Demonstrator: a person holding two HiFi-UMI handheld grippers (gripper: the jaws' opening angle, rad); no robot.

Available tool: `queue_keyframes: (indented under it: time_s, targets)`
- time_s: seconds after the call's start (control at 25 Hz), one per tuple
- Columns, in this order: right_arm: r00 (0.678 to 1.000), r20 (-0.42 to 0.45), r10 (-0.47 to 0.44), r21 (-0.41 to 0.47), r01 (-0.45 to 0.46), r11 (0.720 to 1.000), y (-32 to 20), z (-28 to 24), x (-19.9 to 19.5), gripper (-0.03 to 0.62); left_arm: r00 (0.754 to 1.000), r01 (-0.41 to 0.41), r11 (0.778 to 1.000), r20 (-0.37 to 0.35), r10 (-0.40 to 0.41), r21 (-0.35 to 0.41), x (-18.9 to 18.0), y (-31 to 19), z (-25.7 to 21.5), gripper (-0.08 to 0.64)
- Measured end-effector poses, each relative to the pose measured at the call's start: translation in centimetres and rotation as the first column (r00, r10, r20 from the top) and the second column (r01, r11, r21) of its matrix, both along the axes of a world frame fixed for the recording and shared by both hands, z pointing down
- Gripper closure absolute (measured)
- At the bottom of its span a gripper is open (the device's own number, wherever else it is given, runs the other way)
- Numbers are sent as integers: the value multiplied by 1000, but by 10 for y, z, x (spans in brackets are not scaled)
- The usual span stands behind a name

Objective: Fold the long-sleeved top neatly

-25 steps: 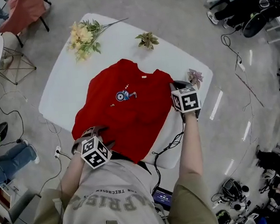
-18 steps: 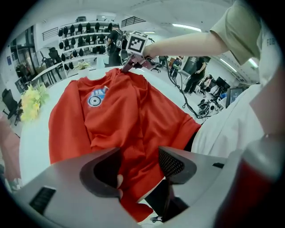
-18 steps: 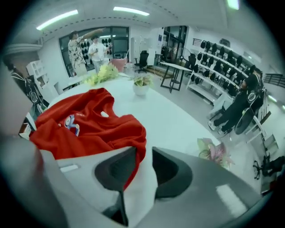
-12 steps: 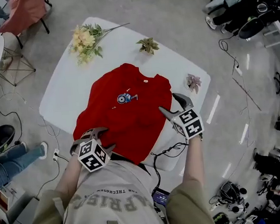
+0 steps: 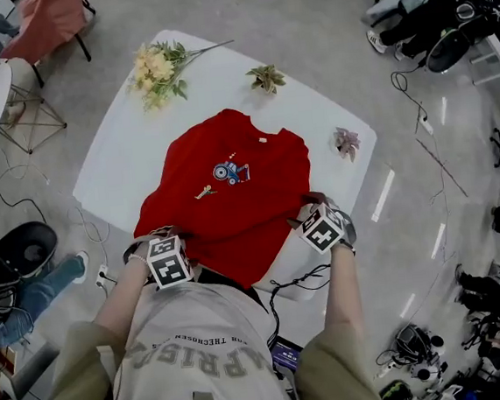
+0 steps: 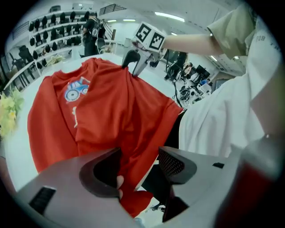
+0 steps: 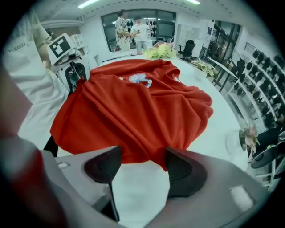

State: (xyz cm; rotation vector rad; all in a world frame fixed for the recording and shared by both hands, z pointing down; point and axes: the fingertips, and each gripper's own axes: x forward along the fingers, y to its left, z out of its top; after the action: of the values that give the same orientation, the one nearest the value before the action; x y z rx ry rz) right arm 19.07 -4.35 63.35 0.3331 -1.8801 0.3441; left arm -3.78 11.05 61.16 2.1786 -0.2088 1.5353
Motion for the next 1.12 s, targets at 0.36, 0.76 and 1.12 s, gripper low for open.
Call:
queue_keyframes:
  time_s: [0.36, 0.76, 1.12]
  targets:
    - [991, 83, 109, 71, -115, 991, -8, -22, 1, 282, 990, 135, 988, -56, -131, 78, -10, -1, -15, 291]
    - [839, 470, 275, -46, -288, 957, 60, -105, -147, 282, 928, 371, 908, -38, -371, 197, -137, 2, -25, 282]
    - [877, 341, 339, -289, -246, 925, 147, -53, -303, 284, 944, 324, 930, -122, -306, 175, -162, -9, -25, 282]
